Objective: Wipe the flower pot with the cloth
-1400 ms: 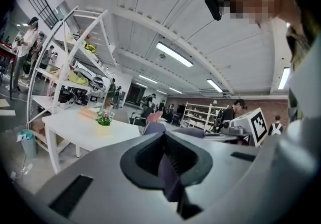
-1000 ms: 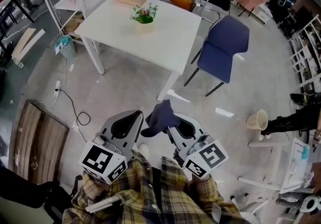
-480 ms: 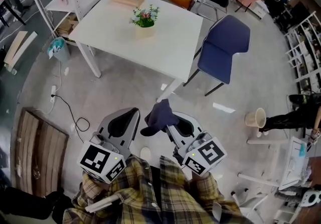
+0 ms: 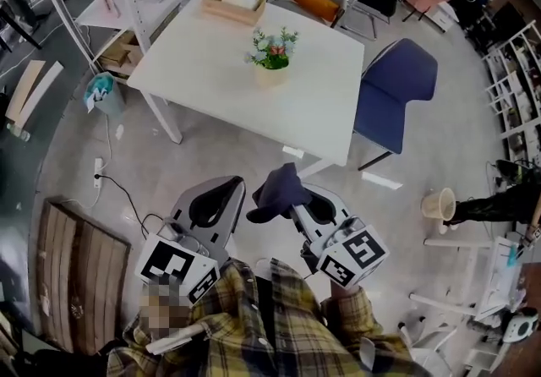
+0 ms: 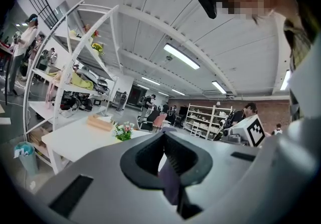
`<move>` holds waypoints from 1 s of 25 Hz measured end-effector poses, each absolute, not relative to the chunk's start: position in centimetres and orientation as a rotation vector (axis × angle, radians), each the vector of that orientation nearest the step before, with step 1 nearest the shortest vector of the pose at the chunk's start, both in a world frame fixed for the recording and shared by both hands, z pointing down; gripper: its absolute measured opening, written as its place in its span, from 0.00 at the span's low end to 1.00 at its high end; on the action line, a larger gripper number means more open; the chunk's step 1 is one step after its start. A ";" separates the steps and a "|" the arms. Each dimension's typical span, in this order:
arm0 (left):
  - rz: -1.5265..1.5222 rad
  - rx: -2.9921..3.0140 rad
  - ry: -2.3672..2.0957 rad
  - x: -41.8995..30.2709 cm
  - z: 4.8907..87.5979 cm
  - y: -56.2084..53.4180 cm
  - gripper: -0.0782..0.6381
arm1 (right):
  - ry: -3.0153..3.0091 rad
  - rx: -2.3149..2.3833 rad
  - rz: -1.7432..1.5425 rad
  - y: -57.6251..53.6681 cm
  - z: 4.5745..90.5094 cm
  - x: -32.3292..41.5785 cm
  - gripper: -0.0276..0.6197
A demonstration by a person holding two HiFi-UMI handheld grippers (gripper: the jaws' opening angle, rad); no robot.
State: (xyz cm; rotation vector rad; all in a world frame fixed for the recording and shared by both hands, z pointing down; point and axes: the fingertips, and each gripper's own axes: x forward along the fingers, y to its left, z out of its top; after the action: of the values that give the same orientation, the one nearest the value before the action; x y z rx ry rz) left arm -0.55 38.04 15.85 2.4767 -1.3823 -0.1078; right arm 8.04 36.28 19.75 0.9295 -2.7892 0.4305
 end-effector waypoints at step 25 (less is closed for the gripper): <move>0.009 2.488 -1.281 -5.3 19.3 24.7 0.12 | -2.705 1.220 0.585 22.8 22.0 7.7 0.08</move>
State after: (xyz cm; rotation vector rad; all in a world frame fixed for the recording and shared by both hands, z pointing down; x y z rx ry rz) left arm -5.30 24.70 19.29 2.4876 -1.2807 0.0094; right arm 7.69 22.82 21.98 1.2200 -2.7047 0.5853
